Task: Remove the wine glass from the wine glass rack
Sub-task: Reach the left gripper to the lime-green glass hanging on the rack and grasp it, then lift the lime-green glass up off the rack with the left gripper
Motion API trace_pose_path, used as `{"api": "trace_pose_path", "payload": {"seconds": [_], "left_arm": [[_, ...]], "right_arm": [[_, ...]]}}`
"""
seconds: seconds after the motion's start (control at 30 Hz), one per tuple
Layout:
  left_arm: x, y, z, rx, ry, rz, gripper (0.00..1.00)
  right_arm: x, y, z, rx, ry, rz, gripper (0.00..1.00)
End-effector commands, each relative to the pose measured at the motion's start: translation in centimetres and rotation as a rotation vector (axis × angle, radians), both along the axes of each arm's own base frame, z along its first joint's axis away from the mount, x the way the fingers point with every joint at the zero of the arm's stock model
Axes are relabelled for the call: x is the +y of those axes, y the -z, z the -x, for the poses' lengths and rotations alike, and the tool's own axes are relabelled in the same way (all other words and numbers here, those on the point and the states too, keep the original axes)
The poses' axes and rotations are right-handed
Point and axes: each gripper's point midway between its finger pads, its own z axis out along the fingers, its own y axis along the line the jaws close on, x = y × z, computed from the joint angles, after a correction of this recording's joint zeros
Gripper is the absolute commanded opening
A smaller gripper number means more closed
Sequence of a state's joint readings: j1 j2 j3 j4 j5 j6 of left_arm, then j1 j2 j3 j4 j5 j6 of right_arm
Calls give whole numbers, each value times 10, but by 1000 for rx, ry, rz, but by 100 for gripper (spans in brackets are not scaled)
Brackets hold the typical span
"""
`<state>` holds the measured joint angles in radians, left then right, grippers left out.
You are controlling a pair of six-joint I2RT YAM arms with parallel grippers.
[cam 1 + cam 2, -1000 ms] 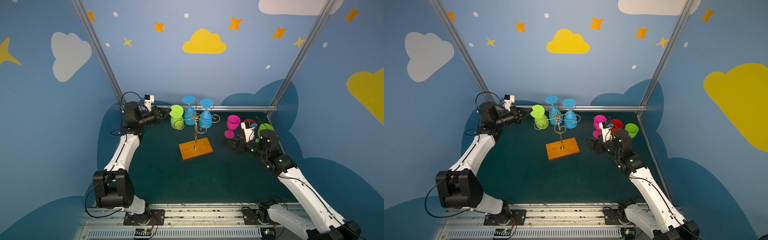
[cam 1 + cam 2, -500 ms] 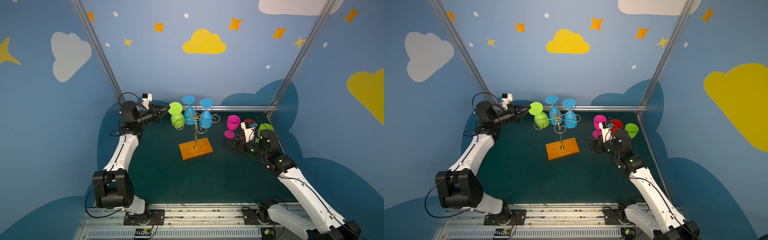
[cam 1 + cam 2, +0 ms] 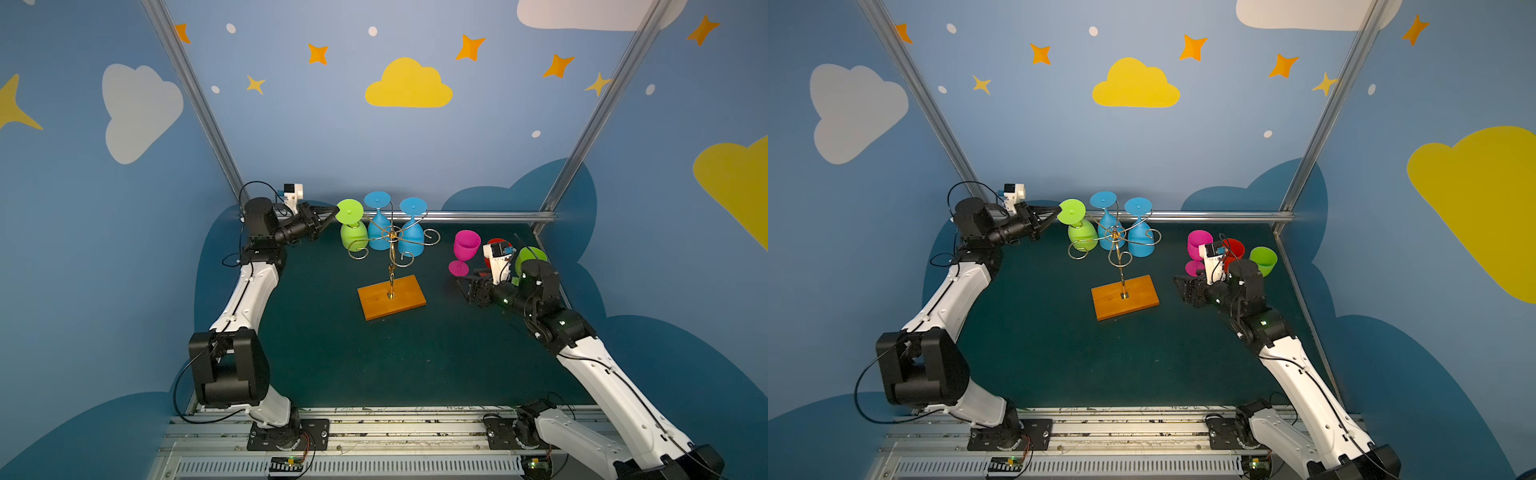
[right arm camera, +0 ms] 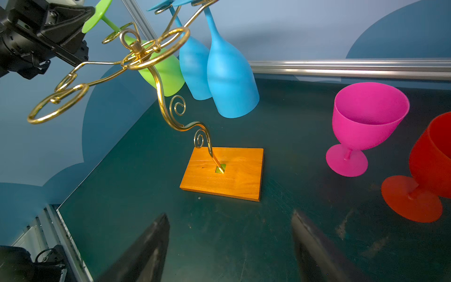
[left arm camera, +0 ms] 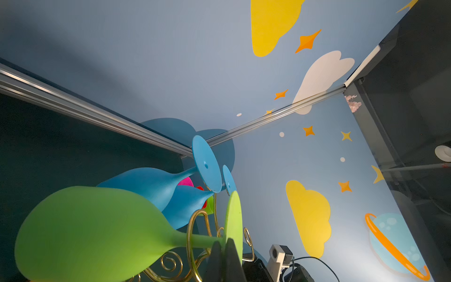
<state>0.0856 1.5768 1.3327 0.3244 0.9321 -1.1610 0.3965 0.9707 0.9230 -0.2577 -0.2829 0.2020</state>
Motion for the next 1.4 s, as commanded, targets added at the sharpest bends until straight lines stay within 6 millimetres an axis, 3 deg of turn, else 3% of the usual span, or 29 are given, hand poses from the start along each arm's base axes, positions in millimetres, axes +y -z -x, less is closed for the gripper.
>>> {"api": "trace_pose_path", "payload": {"seconds": [0.0,0.63,0.97,1.37], "left_arm": [[-2,-17,-2,-62,-8,-3,3],[-34,-17,-14,-58,48,-1,3],[-42,-15,9,-49,96,-26,3],[-36,-3,30,-28,83,-55,3]], "right_arm": [[1,-13,1,-39,1,-17,78],[-2,-17,4,-50,7,-16,78],[-2,-17,4,-53,5,-11,78],[-2,-17,4,-51,3,-13,78]]}}
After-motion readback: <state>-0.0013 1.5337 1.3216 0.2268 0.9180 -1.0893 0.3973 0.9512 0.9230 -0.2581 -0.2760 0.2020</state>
